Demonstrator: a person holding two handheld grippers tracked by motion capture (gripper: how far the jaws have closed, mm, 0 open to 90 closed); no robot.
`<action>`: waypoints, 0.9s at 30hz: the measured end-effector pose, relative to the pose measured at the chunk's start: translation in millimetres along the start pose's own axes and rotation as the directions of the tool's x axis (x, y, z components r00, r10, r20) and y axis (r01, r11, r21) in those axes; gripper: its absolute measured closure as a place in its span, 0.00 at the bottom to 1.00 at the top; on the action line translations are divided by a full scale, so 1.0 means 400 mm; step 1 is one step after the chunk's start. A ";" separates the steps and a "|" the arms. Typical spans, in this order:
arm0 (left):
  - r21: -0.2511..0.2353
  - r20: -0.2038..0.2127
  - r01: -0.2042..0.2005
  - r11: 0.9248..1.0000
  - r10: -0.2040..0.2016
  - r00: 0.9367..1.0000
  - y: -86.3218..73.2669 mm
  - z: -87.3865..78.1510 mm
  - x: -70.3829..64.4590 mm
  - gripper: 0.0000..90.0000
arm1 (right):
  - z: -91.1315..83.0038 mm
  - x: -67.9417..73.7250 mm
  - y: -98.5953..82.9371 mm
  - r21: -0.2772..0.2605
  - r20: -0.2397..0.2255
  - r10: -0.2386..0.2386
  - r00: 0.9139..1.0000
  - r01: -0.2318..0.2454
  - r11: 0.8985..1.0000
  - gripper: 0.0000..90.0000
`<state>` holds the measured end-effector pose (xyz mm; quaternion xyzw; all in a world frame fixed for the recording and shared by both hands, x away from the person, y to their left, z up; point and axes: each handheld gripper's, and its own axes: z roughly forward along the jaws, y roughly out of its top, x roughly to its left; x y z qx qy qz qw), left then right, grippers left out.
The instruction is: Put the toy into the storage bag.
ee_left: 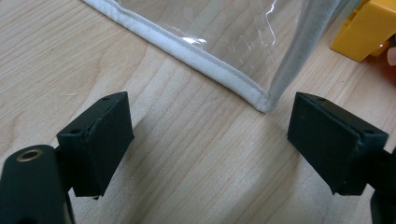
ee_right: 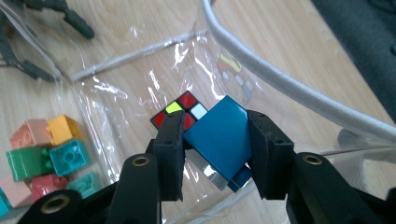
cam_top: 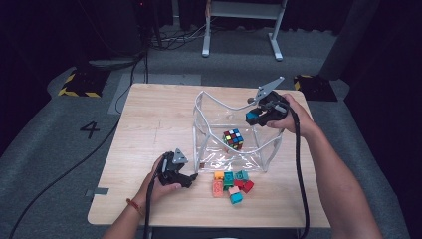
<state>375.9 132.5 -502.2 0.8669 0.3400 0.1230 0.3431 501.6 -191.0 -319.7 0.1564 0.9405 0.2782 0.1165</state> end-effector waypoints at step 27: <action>0.001 0.010 0.005 1.000 -0.005 1.000 0.000 0.001 -0.001 0.16 | 0.001 -0.049 -0.054 0.264 0.022 -0.013 1.000 0.007 0.964 0.66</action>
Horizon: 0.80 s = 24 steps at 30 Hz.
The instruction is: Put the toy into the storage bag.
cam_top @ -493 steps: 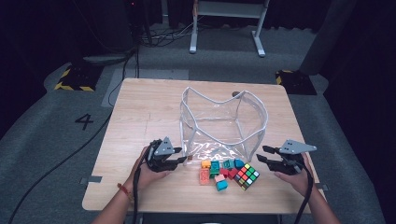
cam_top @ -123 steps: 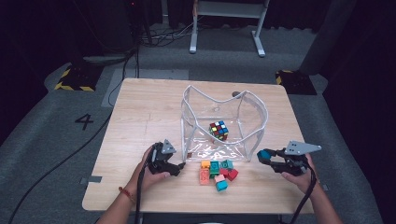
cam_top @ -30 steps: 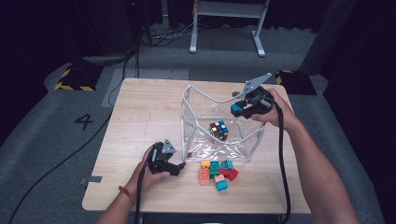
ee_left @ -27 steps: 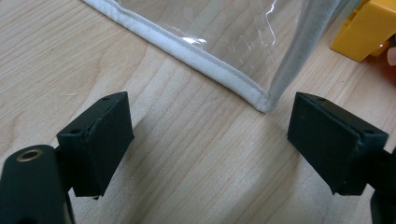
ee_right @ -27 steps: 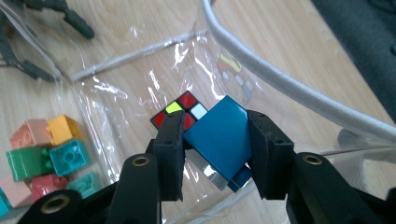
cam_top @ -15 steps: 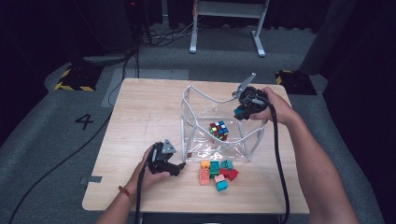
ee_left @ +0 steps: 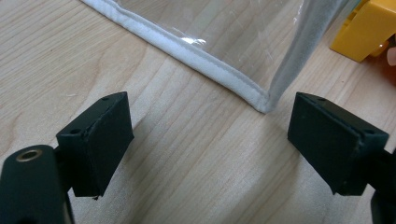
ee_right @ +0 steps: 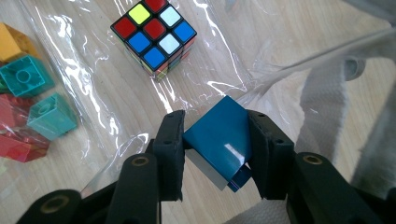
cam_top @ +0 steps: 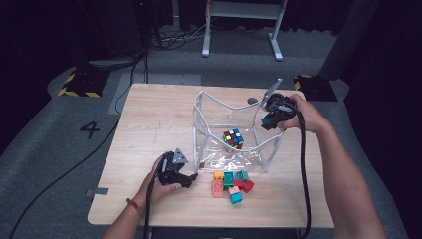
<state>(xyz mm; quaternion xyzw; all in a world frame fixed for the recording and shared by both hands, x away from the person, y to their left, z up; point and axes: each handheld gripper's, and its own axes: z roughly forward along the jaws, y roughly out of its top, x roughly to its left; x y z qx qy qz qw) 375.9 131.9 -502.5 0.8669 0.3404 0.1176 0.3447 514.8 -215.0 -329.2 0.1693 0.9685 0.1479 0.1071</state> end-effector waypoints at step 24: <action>-0.001 -0.004 0.000 1.000 0.000 1.000 0.000 0.000 0.000 0.16 | -0.099 0.048 -0.089 -0.393 0.075 0.148 0.986 -0.107 0.913 0.39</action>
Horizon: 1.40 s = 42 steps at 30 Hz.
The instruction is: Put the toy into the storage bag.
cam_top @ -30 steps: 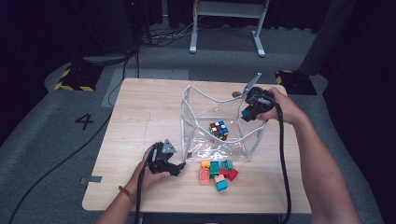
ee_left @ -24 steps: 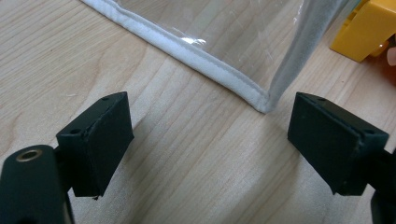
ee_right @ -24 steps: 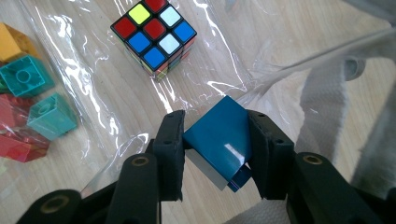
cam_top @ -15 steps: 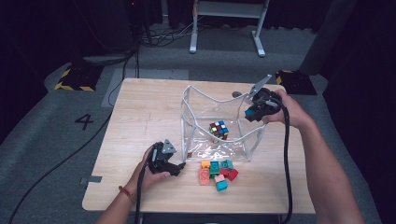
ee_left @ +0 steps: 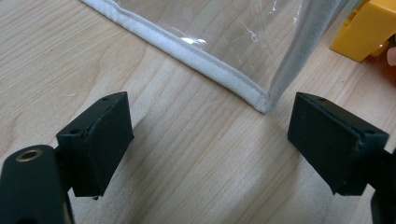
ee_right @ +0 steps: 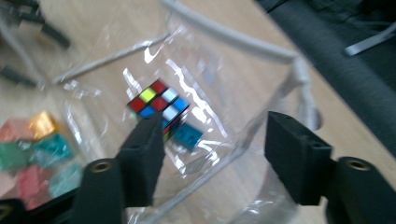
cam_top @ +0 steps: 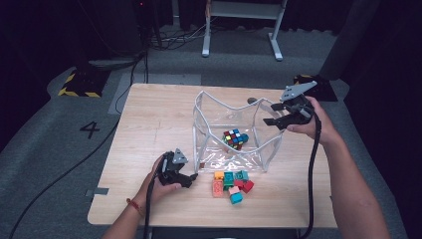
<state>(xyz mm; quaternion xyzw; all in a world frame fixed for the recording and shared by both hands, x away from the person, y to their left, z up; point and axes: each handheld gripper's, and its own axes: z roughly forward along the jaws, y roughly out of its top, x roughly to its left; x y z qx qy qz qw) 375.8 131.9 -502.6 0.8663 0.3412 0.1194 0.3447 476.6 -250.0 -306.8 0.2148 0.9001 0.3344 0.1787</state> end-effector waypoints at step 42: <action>0.000 0.000 0.000 1.000 0.000 1.000 0.000 0.000 0.000 0.16 | -0.149 0.131 -0.307 -0.323 0.110 0.209 0.972 -0.164 0.932 0.30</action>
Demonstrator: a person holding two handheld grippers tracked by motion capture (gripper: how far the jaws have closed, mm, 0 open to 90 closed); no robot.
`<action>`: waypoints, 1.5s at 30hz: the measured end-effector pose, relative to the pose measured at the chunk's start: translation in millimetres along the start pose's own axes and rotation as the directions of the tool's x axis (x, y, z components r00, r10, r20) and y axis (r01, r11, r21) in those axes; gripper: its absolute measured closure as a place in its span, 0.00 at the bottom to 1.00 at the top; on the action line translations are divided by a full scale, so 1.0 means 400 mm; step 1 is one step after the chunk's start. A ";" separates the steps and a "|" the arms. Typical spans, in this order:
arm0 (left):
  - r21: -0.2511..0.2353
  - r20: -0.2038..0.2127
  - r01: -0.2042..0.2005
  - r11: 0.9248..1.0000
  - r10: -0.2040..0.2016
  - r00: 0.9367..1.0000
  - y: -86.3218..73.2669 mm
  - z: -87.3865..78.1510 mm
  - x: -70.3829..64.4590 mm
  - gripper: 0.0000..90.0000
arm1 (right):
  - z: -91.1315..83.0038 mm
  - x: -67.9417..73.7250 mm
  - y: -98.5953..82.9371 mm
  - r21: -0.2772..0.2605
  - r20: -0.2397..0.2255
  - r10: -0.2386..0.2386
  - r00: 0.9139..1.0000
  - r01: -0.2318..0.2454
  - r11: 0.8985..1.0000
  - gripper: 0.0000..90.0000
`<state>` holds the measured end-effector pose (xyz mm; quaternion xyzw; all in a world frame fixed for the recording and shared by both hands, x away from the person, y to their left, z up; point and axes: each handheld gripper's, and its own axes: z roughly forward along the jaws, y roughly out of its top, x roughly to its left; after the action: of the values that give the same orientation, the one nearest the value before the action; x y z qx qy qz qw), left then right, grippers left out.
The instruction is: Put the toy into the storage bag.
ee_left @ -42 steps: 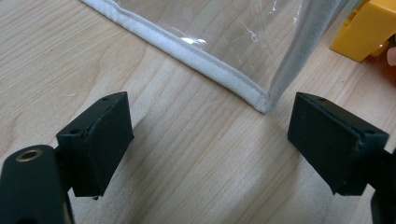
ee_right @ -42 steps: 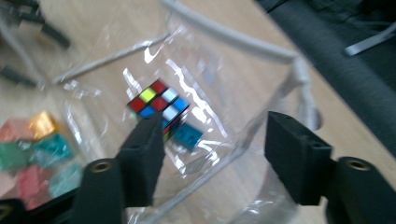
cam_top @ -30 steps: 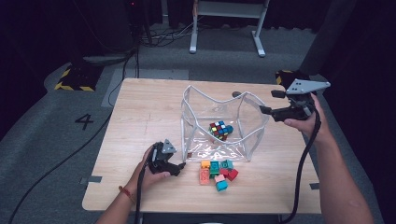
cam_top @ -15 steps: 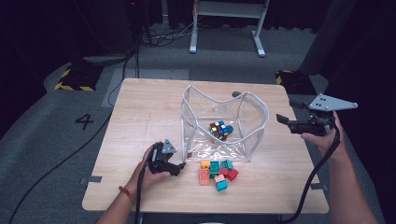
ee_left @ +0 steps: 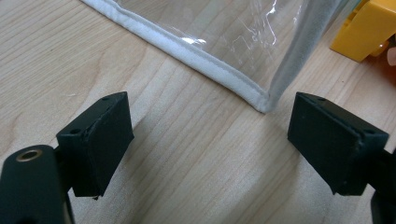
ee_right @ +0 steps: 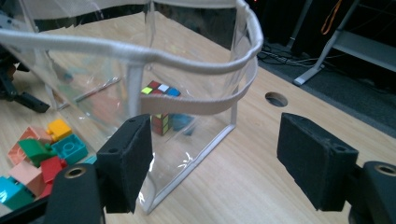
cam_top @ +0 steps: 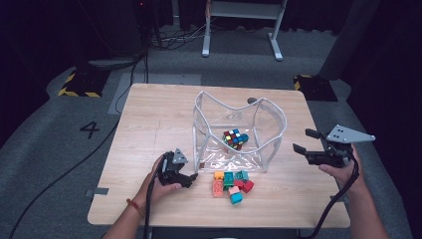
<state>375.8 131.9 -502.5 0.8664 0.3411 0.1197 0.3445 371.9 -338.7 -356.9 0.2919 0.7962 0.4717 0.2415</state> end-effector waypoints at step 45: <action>0.005 0.002 0.007 1.000 -0.007 1.000 -0.001 -0.001 -0.001 0.16 | 0.247 0.289 -0.232 0.243 -0.295 -0.010 0.956 0.085 0.966 0.39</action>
<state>375.0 131.8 -502.4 0.8661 0.3443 0.1167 0.3430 332.8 -234.1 -495.5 0.2282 0.8835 0.3982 0.0939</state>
